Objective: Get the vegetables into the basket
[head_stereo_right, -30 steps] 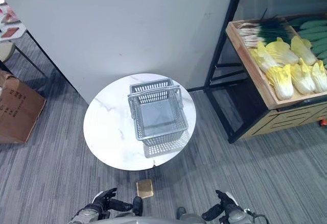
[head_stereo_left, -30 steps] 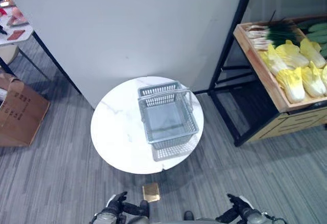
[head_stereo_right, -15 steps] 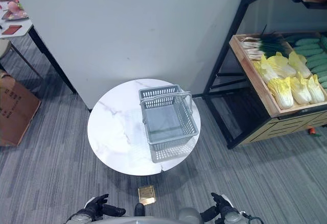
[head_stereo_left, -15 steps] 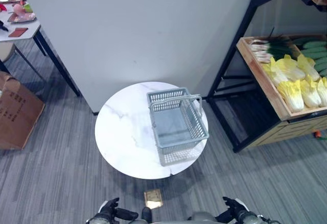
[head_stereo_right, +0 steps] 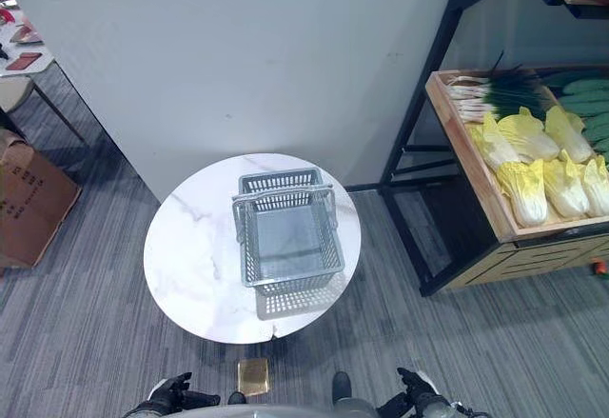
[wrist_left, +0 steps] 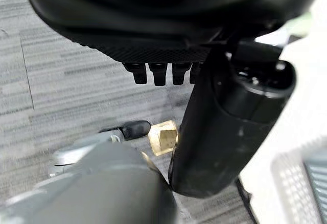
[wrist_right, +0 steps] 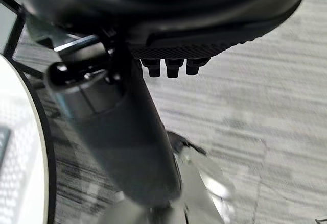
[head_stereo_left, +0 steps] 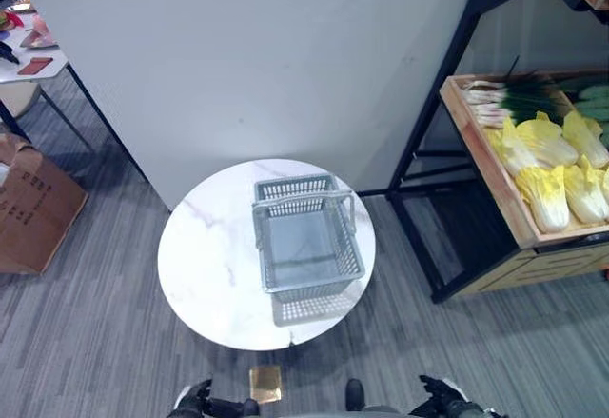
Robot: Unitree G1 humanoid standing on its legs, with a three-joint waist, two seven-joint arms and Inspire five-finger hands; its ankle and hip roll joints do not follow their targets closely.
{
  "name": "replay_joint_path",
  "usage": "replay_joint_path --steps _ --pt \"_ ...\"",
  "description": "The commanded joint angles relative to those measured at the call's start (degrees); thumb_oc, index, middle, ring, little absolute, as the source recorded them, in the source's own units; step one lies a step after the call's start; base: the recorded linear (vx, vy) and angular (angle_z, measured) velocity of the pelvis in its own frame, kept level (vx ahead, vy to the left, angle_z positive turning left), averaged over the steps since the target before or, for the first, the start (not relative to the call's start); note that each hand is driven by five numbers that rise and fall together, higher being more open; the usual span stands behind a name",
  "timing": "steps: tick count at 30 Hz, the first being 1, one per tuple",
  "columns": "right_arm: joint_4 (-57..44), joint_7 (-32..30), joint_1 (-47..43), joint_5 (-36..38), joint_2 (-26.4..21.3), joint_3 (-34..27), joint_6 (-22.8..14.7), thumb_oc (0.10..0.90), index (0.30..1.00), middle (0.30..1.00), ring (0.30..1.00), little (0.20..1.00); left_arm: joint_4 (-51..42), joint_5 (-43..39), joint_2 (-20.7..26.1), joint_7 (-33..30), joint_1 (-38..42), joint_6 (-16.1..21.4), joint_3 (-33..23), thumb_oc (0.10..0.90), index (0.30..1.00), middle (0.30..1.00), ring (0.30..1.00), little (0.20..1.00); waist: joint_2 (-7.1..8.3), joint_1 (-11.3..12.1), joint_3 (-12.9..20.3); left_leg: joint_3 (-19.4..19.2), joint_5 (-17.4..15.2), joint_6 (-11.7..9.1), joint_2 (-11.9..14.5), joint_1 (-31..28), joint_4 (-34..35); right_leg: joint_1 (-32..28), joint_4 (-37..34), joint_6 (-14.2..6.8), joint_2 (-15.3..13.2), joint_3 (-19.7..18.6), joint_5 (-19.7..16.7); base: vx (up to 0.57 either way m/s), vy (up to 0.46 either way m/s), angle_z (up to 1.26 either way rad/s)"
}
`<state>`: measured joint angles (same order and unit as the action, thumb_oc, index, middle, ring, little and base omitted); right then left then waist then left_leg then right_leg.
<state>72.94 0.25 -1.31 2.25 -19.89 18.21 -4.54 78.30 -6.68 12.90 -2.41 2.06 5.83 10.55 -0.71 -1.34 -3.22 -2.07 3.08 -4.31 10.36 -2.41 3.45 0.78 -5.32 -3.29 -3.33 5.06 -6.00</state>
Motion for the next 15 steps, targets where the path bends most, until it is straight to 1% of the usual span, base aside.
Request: replay_joint_path --steps 1,5,6,7,8,9,10,11,13,14,15 --pt "4.23 -0.99 -2.27 2.46 0.68 -3.03 -1.19 0.9 1.0 1.0 1.0 1.0 3.6 -0.41 1.53 -0.84 0.59 -0.15 -0.77 0.9 1.0 1.0 1.0 1.0 2.58 0.46 0.01 0.48 -1.16 -1.72 -1.83 -1.54 1.55 -0.5 0.32 -4.53 -4.67 -1.29 -0.12 0.07 -0.032 0.08" --pt "6.23 -2.55 -2.45 2.7 -0.64 -5.24 -1.03 0.9 1.0 1.0 1.0 1.0 3.75 -1.11 1.22 -1.42 0.18 -0.13 -1.39 0.9 1.0 1.0 1.0 1.0 2.41 0.39 0.45 0.29 -1.53 -1.6 -1.94 -2.0 1.55 -0.96 0.32 -4.54 -4.8 -1.26 0.03 0.05 -0.003 0.13" --pt "7.12 -4.51 -3.29 1.28 -3.31 -6.98 -0.98 0.9 1.0 1.0 1.0 1.0 4.03 -0.78 1.53 -1.61 -0.07 -0.22 -1.75 0.9 1.0 1.0 1.0 1.0 2.43 0.43 0.63 0.26 -1.83 -1.49 -2.12 -2.15 1.55 -1.15 0.32 -4.7 -5.07 -1.21 0.03 0.04 0.011 0.11" --pt "7.12 -4.51 -3.3 1.28 -3.33 -6.99 -0.98 0.9 1.0 1.0 1.0 1.0 4.03 -0.78 1.52 -1.61 -0.06 -0.22 -1.75 0.9 1.0 1.0 1.0 1.0 2.41 0.44 0.61 0.26 -1.84 -1.49 -2.11 -2.17 1.55 -1.18 0.32 -4.7 -5.07 -1.21 0.03 0.03 0.02 0.12" --pt "7.28 -5.75 -4.23 1.43 -5.85 -8.94 -1.14 0.9 1.0 1.0 1.0 1.0 4.05 -0.65 1.68 -1.68 -0.33 -0.22 -1.89 0.9 1.0 1.0 1.0 1.0 2.46 0.43 0.6 0.29 -2.06 -1.41 -2.31 -2.22 1.55 -1.17 0.32 -4.88 -5.25 -1.25 -0.08 0.0 0.045 0.08" --pt "6.46 -7.85 -6.65 1.71 -9.5 -11.16 -1.14 0.9 1.0 1.0 1.0 1.0 3.64 -0.78 1.78 -1.76 -0.59 -0.11 -1.84 0.9 1.0 1.0 1.0 1.0 2.48 0.46 0.56 0.25 -2.32 -1.26 -2.6 -2.18 1.55 -0.98 0.32 -5.16 -5.57 -1.41 -0.39 -0.01 0.065 0.02" --pt "5.97 -9.61 -8.43 1.4 -11.69 -12.27 -1.21 0.9 1.0 1.0 1.0 1.0 3.25 -0.86 1.77 -1.77 -0.88 0.01 -1.64 0.9 1.0 1.0 1.0 1.0 2.51 0.59 0.48 0.16 -2.46 -1.17 -2.76 -2.11 1.55 -0.84 0.32 -5.35 -5.75 -1.58 -0.61 -0.02 0.079 -0.09" --pt "3.73 -12.04 -10.47 -0.42 -14.42 -12.5 -1.3 0.9 1.0 1.0 1.0 1.0 2.89 -1.08 1.72 -2.05 -1.09 0.13 -1.44 0.9 1.0 1.0 1.0 1.0 2.59 0.66 0.38 0.03 -2.58 -1.06 -2.98 -2.05 1.55 -0.63 0.32 -5.59 -5.95 -1.83 -0.91 -0.03 0.06 -0.12" --pt "-1.22 -14.98 -12.16 -4.38 -17.17 -11.68 -1.79 0.9 1.0 1.0 1.0 1.0 2.3 -1.38 1.69 -2.36 -1.07 0.51 -1.27 0.9 1.0 1.0 1.0 1.0 2.59 0.67 0.18 -0.15 -2.78 -0.91 -3.27 -1.99 1.55 -0.32 0.32 -5.84 -6.24 -2.19 -1.18 -0.02 0.052 -0.16" --pt "-1.29 -14.99 -12.12 -4.42 -17.18 -11.71 -1.74 0.9 1.0 1.0 1.0 1.0 2.3 -1.38 1.67 -2.36 -1.06 0.51 -1.27 0.9 1.0 1.0 1.0 1.0 2.57 0.7 0.15 -0.17 -2.8 -0.91 -3.26 -2.03 1.55 -0.35 0.32 -5.84 -6.23 -2.2 -1.17 -0.01 0.06 -0.16" --pt "-12.55 -18.13 -12.89 -8.56 -21.36 -12.49 -1.53 0.9 1.0 1.0 1.0 1.0 1.89 -1.45 1.86 -2.61 -1.4 0.54 -1.96 0.9 1.0 1.0 1.0 1.0 2.66 0.53 0.2 -0.37 -3.02 -0.77 -3.46 -2.1 1.55 -0.16 0.32 -6.03 -6.43 -2.52 -1.27 0.01 0.05 -0.12"
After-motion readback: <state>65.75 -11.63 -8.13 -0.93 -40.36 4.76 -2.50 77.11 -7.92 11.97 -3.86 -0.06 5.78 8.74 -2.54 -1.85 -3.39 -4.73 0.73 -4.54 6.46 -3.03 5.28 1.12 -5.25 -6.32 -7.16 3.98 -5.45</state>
